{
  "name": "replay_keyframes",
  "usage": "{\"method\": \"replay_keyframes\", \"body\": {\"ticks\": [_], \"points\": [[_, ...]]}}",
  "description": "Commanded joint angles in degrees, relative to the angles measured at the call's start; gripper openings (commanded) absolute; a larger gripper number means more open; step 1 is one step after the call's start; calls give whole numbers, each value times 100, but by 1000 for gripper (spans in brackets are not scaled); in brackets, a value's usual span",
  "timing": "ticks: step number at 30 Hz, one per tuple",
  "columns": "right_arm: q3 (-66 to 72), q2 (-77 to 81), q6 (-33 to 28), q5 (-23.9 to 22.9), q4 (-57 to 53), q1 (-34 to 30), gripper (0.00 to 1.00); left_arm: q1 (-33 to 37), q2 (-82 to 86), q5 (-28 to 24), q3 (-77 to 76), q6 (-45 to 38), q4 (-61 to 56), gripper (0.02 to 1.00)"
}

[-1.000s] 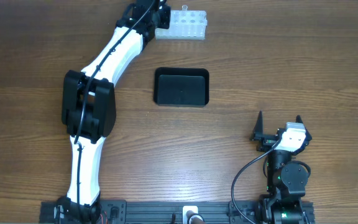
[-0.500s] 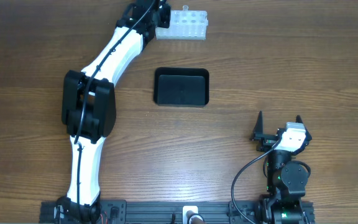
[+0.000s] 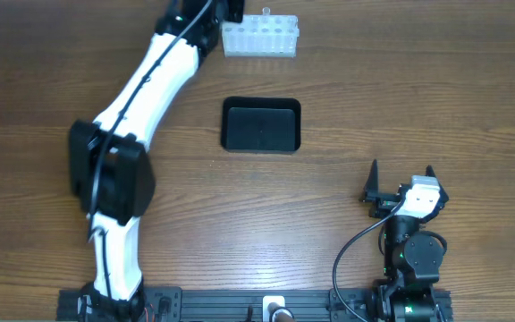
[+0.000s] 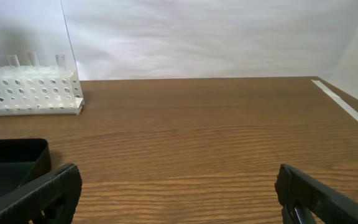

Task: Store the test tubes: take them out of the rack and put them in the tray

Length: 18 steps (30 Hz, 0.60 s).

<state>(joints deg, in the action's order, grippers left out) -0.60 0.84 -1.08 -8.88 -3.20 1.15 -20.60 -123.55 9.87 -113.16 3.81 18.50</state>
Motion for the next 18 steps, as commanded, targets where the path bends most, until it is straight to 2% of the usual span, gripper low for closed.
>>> {"method": "replay_keyframes", "body": {"ticks": [1, 6, 9, 14, 18], "points": [[33, -46, 15, 24, -22, -42, 993, -116, 1331, 92, -140, -52, 422, 130], [33, -46, 15, 24, -22, -42, 993, -260, 1923, 52, -138, 1279, 2146, 115], [33, -46, 15, 24, -22, -42, 993, -439, 1908, 140, -42, 1810, 3047, 102], [31, -46, 15, 24, -22, -42, 993, -868, 1552, 457, 498, 2238, 3517, 123], [31, -46, 15, 24, -22, -42, 991, -1051, 1008, 481, 584, 2243, 3646, 143]]}}
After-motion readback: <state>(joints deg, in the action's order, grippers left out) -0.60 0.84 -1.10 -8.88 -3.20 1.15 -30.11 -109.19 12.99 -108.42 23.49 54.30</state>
